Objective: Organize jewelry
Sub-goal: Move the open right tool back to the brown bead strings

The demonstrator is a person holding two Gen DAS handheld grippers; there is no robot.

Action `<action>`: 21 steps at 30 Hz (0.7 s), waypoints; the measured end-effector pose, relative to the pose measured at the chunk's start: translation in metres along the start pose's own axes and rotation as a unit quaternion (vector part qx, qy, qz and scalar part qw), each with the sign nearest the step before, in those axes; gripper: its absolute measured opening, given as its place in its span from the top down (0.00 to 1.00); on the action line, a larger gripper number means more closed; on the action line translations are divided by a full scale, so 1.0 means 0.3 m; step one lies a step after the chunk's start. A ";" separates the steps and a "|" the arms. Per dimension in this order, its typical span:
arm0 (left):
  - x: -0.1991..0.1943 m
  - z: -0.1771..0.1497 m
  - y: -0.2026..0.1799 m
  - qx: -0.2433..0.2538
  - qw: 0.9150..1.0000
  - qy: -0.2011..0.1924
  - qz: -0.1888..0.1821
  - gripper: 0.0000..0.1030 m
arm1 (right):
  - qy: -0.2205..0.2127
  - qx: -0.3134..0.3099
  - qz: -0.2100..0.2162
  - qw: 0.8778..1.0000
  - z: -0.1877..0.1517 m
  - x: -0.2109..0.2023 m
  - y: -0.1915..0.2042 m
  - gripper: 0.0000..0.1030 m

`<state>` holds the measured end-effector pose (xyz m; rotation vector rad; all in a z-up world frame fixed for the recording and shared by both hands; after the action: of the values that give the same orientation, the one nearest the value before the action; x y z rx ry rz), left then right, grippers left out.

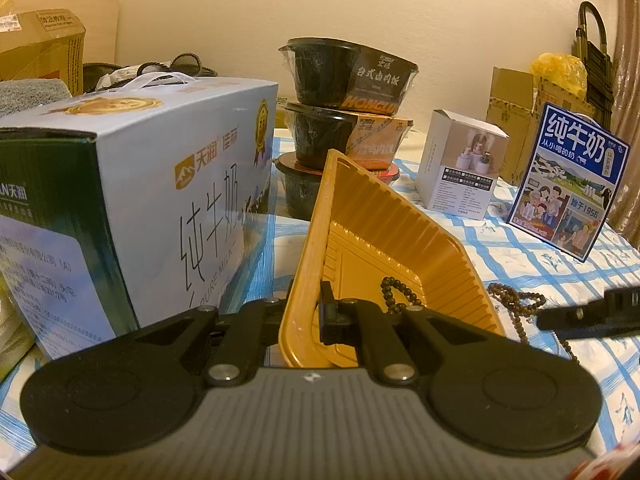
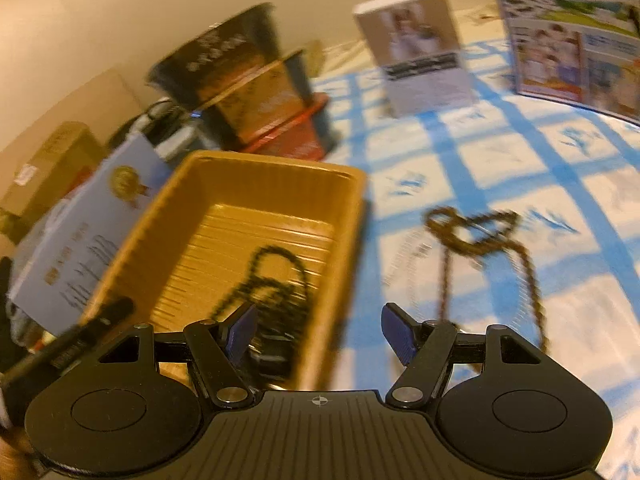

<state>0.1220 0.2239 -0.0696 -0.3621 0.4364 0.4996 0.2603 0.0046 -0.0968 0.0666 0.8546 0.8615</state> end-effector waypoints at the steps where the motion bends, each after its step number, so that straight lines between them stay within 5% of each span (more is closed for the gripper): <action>1: 0.001 0.000 -0.001 0.000 1.000 0.000 0.000 0.94 | 0.002 0.009 -0.009 1.000 -0.013 -0.006 -0.022 0.33; 9: -0.001 -0.004 -0.002 0.004 1.000 -0.002 0.001 0.94 | -0.006 0.011 -0.069 0.998 -0.031 -0.082 -0.101 0.32; 14: -0.005 -0.006 -0.002 0.001 1.000 -0.005 -0.001 0.94 | -0.039 0.031 -0.061 0.997 0.005 -0.151 -0.117 0.32; 21: -0.008 -0.012 -0.002 0.007 1.000 -0.010 -0.002 0.94 | -0.032 -0.058 -0.087 0.994 0.037 -0.209 -0.108 0.32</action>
<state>0.1194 0.2209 -0.0713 -0.3433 0.4203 0.4961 0.2666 -0.0572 -0.0619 -0.0812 0.7374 0.7404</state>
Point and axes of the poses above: each gripper's, at about its wrist camera, not at the fingertips, and x roughly the way its jaws point, y to its left, z to its top, the point moved 9 cm from there along x, roughly the way its jaws point, and after that the axes turned 7 degrees about -x, right-handed, at the moved point
